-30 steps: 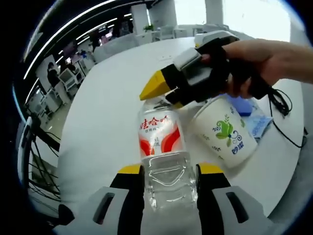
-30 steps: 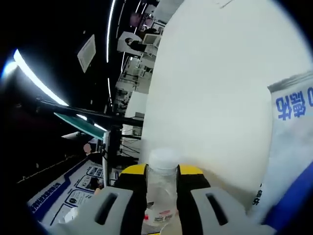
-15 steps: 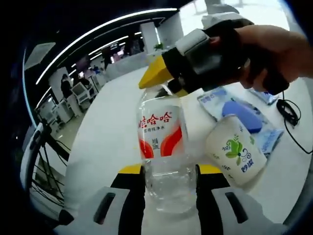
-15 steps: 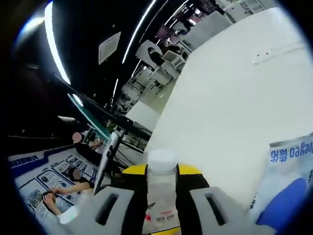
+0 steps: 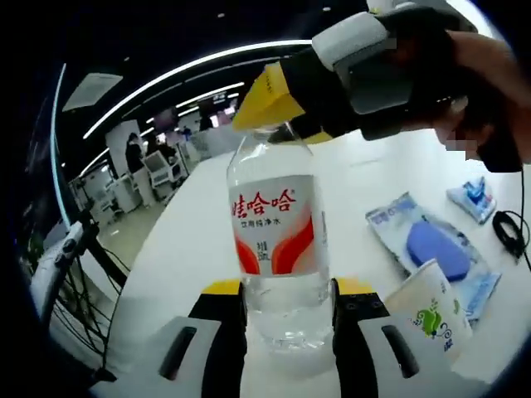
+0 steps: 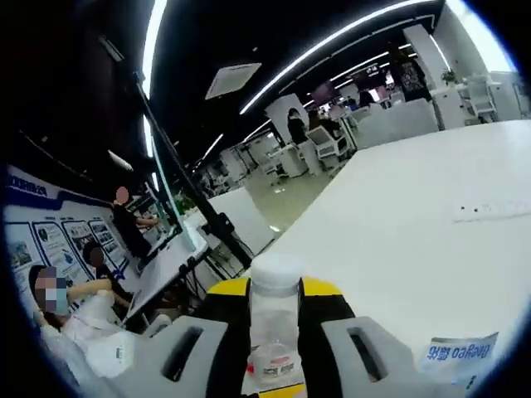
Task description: Arrange the tabletop items into an orderly group along one side of the table until the central work area is clear of visible clutter.
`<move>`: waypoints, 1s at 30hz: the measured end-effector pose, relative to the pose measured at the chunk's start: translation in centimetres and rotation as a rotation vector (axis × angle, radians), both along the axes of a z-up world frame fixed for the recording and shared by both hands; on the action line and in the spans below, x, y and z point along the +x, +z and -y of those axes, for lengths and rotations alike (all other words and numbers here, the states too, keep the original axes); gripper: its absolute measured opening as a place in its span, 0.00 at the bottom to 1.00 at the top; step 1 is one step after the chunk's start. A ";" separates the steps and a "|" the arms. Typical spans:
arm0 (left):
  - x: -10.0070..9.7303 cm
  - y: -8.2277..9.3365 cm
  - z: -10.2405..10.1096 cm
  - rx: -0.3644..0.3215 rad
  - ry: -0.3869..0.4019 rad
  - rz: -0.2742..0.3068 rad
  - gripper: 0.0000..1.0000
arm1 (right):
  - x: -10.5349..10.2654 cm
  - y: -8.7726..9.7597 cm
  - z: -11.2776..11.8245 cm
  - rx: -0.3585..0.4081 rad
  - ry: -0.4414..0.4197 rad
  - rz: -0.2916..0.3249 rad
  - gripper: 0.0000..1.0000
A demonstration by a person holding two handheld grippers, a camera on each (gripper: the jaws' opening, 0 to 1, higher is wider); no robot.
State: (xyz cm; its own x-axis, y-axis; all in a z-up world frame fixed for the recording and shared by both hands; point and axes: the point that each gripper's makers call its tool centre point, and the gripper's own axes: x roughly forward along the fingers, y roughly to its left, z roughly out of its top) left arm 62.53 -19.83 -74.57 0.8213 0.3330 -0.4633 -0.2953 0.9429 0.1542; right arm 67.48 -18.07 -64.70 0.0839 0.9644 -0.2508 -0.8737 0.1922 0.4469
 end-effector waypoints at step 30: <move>1.9 -1.7 -0.9 -0.064 0.145 0.087 0.36 | -1.0 -0.7 -1.3 0.030 0.211 0.246 0.16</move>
State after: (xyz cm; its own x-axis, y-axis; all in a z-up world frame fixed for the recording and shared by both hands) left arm 64.44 -18.91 -76.23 0.8047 0.4228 -0.4167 -0.4383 0.8966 0.0634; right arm 66.49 -16.75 -65.40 -0.0636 0.9737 -0.2190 -0.9755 -0.0143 0.2197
